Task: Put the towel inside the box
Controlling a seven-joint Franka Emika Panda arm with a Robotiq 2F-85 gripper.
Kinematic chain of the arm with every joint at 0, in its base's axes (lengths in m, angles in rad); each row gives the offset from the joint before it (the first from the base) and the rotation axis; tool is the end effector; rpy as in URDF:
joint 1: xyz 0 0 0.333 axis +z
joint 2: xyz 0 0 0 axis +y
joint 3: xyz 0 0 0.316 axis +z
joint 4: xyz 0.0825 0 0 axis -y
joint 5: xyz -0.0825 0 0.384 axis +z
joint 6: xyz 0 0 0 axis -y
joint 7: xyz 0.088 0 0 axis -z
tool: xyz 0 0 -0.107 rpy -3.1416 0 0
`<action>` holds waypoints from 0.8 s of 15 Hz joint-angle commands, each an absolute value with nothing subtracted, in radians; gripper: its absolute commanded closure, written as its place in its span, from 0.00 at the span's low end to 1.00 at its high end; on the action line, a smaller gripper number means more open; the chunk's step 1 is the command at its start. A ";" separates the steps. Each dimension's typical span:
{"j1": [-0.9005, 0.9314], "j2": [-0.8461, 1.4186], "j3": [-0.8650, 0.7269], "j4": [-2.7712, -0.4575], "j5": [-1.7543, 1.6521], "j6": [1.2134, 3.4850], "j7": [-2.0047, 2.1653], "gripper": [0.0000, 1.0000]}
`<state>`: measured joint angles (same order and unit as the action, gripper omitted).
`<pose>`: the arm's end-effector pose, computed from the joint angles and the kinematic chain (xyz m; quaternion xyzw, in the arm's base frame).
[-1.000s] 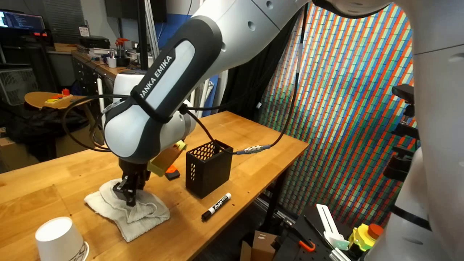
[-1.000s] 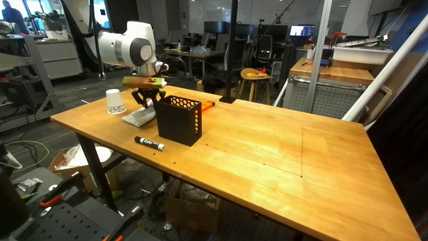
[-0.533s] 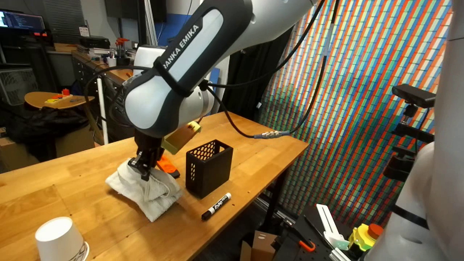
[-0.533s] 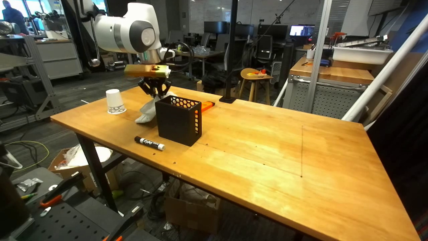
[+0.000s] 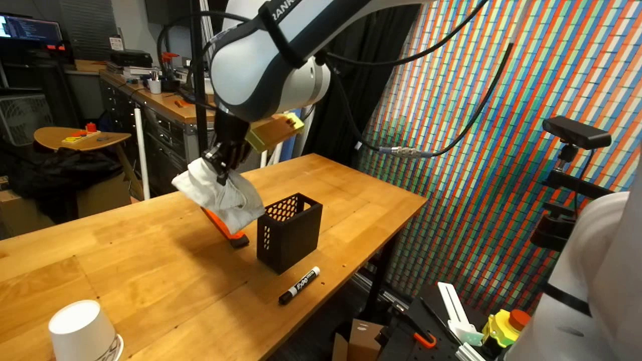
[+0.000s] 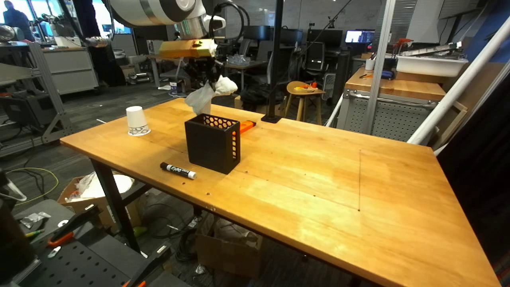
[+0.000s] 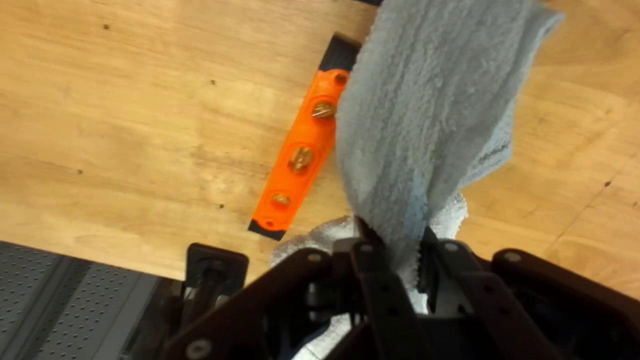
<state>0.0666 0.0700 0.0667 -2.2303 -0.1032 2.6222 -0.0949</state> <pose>0.5576 0.0769 0.3744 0.9749 0.1516 0.1608 0.0271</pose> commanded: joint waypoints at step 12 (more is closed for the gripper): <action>-0.042 -0.163 0.003 -2.392 -0.328 2.597 0.071 0.94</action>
<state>-0.0292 -0.0960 0.0061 -2.3263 -0.2915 2.5954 0.0290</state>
